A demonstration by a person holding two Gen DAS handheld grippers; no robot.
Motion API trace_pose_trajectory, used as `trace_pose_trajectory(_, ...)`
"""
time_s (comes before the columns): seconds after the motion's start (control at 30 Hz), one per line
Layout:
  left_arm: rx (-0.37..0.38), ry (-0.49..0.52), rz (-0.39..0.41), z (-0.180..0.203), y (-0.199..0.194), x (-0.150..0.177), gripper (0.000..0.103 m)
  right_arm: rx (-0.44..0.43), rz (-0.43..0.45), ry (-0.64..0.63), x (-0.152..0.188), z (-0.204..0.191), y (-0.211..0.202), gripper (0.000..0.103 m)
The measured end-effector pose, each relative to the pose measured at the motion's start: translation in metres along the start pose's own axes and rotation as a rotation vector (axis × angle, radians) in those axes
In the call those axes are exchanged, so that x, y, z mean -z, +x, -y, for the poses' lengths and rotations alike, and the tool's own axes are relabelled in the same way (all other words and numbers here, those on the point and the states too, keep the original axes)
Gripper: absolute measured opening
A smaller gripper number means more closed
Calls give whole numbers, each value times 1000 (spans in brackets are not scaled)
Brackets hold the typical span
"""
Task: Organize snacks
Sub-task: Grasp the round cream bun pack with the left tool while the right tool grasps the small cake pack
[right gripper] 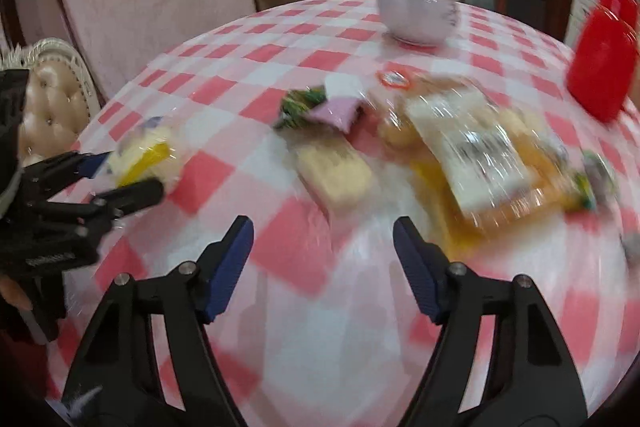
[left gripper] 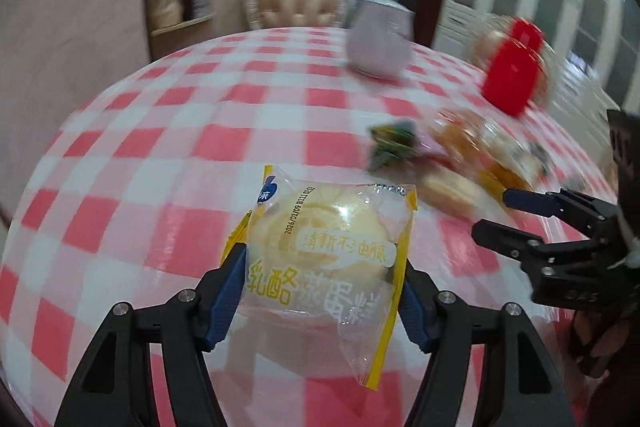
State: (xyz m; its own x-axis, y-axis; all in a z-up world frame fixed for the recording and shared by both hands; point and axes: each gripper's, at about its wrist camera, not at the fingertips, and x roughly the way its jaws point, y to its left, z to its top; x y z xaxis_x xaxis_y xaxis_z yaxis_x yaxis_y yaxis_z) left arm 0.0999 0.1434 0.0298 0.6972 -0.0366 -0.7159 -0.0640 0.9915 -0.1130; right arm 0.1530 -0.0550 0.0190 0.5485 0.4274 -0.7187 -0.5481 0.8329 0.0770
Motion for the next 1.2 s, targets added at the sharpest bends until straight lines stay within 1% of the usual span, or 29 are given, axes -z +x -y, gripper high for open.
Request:
trace_pose_trajectory(0.07, 0, -30, 6, -8, -2, -3, 68, 13, 1, -44, -14, -5, 13, 75)
trace_pose_trajectory(0.13, 7, -36, 10, -9, -4, -4, 68, -7, -8, -49, -25, -5, 24, 75)
trace_pose_trajectory(0.17, 8, -31, 11, -8, -4, -4, 69, -5, -23, -59, -31, -5, 33, 75)
trace_pose_trajectory(0.23, 7, -12, 10, -3, -4, -4, 69, 25, -49, -90, -37, -5, 47, 75)
trace_pose_trajectory(0.33, 11, 9, -3, 0, -2, -3, 69, 34, -85, -124, -40, -5, 58, 75)
trace_pose_trajectory(0.37, 10, 12, -10, 2, 0, -3, 69, 40, -94, -140, -39, -6, 59, 73)
trace_pose_trajectory(0.4, 8, 15, -19, 3, 1, -3, 69, 44, -103, -151, -38, -7, 60, 71)
trace_pose_trajectory(0.47, 0, 23, -27, 4, 4, -2, 69, 21, -106, -151, -34, -7, 57, 64)
trace_pose_trajectory(0.57, -21, 48, -22, 7, 6, -1, 69, -1, -108, -142, -31, -7, 51, 40)
trace_pose_trajectory(0.67, -57, 86, -11, 12, 8, 1, 69, -6, -116, -134, -23, -10, 43, 40)
trace_pose_trajectory(0.73, -97, 118, 4, 16, 9, 1, 70, -13, -111, -127, -17, -13, 36, 40)
trace_pose_trajectory(0.8, -139, 143, 22, 18, 9, 1, 74, -11, -108, -111, -13, -14, 30, 40)
trace_pose_trajectory(0.87, -171, 149, 23, 17, 13, 0, 83, -8, -104, -100, -8, -16, 24, 40)
trace_pose_trajectory(0.9, -174, 146, 13, 15, 16, 1, 84, -6, -101, -94, -6, -17, 22, 40)
trace_pose_trajectory(1.0, -157, 116, -46, 9, 27, -1, 84, -9, -96, -66, 3, -17, 13, 40)
trace_pose_trajectory(1.03, -158, 106, -56, 8, 29, 0, 84, -10, -93, -59, 6, -18, 11, 40)
trace_pose_trajectory(1.1, -135, 93, -51, 5, 27, 0, 84, -13, -88, -43, 11, -21, 5, 40)
trace_pose_trajectory(1.13, -114, 81, -46, 3, 25, 0, 81, -7, -80, -40, 15, -25, 1, 40)
trace_pose_trajectory(1.17, -95, 67, -39, 1, 24, 1, 75, -5, -74, -39, 17, -27, -3, 40)
trace_pose_trajectory(1.2, -74, 55, -28, -1, 21, 1, 73, -2, -68, -33, 19, -28, -7, 40)
